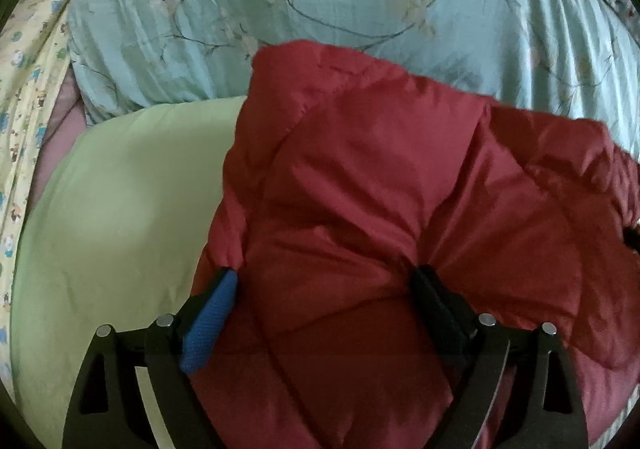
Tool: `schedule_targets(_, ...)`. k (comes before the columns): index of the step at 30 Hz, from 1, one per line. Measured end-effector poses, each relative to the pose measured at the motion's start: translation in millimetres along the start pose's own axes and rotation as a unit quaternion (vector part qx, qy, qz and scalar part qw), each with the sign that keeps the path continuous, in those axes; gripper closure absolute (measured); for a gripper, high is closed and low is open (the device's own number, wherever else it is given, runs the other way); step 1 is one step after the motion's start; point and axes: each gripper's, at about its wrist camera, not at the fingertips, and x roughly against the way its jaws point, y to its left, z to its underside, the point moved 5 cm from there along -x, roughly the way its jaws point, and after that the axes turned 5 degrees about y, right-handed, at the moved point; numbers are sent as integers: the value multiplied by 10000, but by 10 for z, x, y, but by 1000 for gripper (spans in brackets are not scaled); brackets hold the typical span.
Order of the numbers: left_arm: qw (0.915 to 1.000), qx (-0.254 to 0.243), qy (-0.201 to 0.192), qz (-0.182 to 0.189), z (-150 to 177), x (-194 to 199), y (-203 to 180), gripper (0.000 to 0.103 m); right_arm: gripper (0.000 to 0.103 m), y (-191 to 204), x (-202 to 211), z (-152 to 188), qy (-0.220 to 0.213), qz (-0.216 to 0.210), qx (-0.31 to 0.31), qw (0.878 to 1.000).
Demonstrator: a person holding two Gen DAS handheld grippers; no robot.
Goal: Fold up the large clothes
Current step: 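Lay the folded hem onto the collar and open both grippers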
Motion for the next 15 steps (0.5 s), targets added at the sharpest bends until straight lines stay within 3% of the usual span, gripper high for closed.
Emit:
schedule_targets(7, 9991, 78, -138, 400, 46, 214, 71, 11, 28, -2, 559, 155, -252, -205, 12, 9995)
schedule_targets(15, 9971, 278, -284, 650, 284, 572, 323, 9, 27, -185, 826, 480, -189, -284, -98, 9994)
